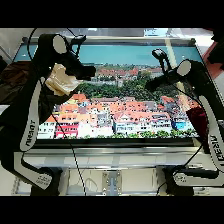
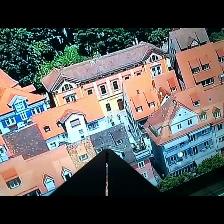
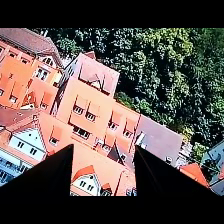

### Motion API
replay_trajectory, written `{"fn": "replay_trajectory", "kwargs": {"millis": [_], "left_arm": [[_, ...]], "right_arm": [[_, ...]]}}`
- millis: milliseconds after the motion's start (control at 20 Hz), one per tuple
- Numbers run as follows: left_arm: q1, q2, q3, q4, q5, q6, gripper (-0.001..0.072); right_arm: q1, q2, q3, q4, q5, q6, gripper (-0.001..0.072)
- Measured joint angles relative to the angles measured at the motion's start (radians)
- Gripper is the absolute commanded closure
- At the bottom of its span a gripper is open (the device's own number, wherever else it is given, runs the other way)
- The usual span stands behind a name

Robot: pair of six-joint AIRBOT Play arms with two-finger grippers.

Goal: Fold the shirts.

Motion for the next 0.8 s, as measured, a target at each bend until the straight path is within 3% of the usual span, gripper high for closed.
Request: {"fn": "replay_trajectory", "kwargs": {"millis": [800], "left_arm": [[0.0, -0.001, 0.0, 0.005, 0.043, 0.0, 0.0687]], "right_arm": [[0.0, 0.0, 0.0, 0.002, -0.087, -0.004, 0.0284]]}}
